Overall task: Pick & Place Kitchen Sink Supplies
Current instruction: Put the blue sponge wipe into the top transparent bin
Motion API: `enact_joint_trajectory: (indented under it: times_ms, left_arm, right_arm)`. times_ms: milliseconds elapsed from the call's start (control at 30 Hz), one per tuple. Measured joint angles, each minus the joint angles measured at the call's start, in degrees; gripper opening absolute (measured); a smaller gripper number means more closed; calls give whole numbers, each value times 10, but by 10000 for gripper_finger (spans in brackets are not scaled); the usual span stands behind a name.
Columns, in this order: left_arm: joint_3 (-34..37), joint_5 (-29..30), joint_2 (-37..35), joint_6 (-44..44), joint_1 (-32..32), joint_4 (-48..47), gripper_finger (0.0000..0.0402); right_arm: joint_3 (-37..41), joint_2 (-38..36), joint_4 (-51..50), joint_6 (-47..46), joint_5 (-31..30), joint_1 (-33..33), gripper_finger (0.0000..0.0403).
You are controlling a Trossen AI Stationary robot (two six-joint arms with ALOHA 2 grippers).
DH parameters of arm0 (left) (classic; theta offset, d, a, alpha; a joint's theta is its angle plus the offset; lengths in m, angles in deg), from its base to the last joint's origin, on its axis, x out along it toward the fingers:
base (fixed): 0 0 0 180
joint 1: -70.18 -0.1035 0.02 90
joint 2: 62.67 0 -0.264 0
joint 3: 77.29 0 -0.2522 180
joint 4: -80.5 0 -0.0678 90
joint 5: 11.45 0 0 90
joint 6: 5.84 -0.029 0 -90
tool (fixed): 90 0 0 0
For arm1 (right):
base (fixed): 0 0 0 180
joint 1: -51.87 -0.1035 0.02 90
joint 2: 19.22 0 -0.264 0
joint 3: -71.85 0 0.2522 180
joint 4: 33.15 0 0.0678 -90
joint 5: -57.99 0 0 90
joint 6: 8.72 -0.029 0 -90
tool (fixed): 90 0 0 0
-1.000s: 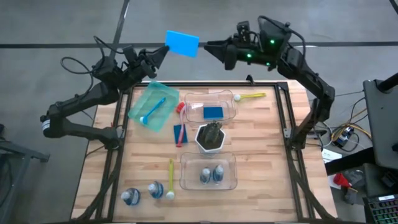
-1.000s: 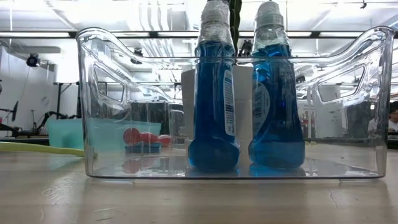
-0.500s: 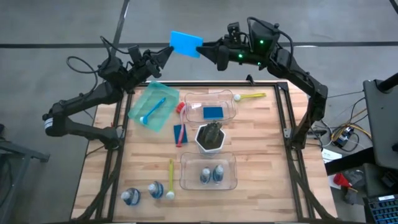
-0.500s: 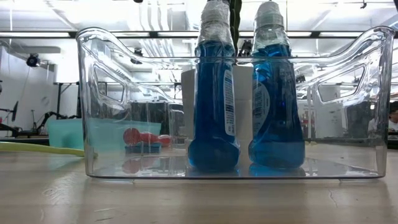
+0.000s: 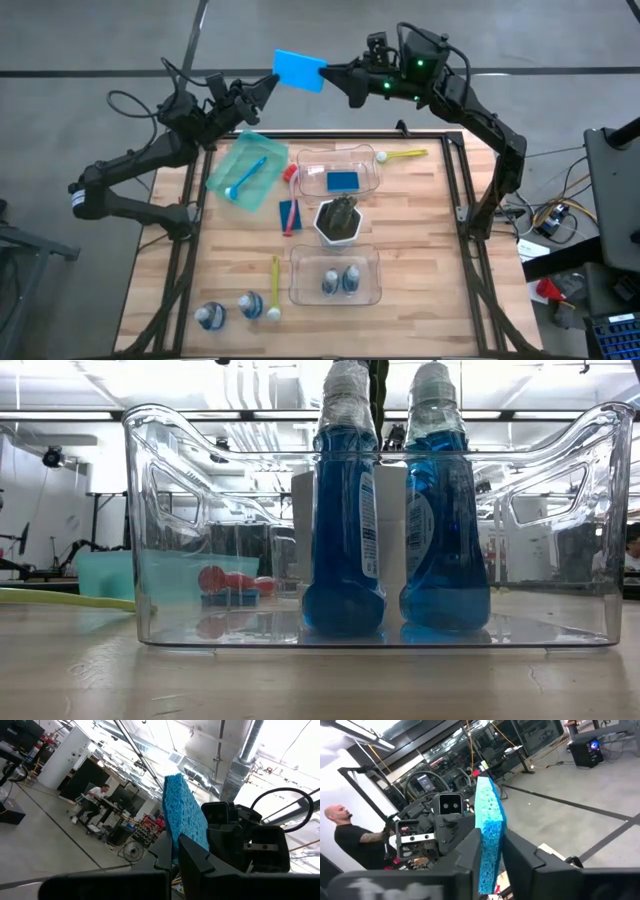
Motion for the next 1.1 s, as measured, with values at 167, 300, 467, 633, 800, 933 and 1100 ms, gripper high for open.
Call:
enact_joint_trajectory:
  times_ms: [167, 300, 467, 633, 800, 933, 1100]
  left_arm:
    - [0, -10, 0, 2, 0, -4, 16]
    - [0, -13, 0, 4, 0, -19, 16]
    - [0, -26, -1, -1, 0, -32, 16]
    - [0, -36, -1, -17, 0, -56, 25]
    - [0, -37, -1, -18, 0, -84, 65]
    - [0, -38, -2, -25, 0, -103, 104]
    - [0, -64, -17, -51, 0, -135, 143]
  right_arm:
    - [0, 0, -1, 4, 0, 0, 25]
    - [0, 0, -4, 6, 7, 4, 12]
    - [1, -3, -8, 0, 33, 17, 10]
    - [1, -10, -34, -23, 60, 32, 9]
    - [1, -18, -59, -32, 73, 44, 9]
    - [1, -18, -77, -58, 99, 52, 9]
    - [1, -23, -153, -73, 147, 79, 9]
